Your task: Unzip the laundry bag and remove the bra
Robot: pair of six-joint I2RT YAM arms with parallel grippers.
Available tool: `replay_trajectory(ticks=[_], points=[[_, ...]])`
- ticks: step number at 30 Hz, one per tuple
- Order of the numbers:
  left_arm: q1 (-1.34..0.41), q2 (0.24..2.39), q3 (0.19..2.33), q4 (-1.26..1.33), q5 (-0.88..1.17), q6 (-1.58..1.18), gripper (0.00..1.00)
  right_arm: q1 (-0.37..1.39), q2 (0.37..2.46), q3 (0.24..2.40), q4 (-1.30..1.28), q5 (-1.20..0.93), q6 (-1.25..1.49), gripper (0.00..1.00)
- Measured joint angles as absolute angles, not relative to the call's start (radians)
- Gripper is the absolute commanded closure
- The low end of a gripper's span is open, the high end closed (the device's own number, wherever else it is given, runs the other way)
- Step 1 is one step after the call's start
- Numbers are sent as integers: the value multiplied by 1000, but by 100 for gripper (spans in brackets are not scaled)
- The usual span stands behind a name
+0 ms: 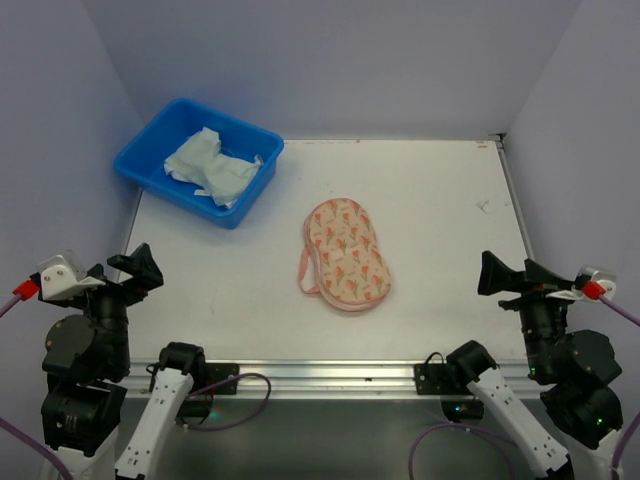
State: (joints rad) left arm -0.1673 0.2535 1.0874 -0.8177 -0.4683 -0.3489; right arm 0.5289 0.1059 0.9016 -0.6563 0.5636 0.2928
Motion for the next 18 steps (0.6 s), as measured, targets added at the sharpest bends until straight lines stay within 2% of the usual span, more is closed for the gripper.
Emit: replay_trajectory(ticks=[18], points=[[-183, 248, 974, -832, -480, -418, 0, 529, 36, 813, -638, 554, 295, 1]])
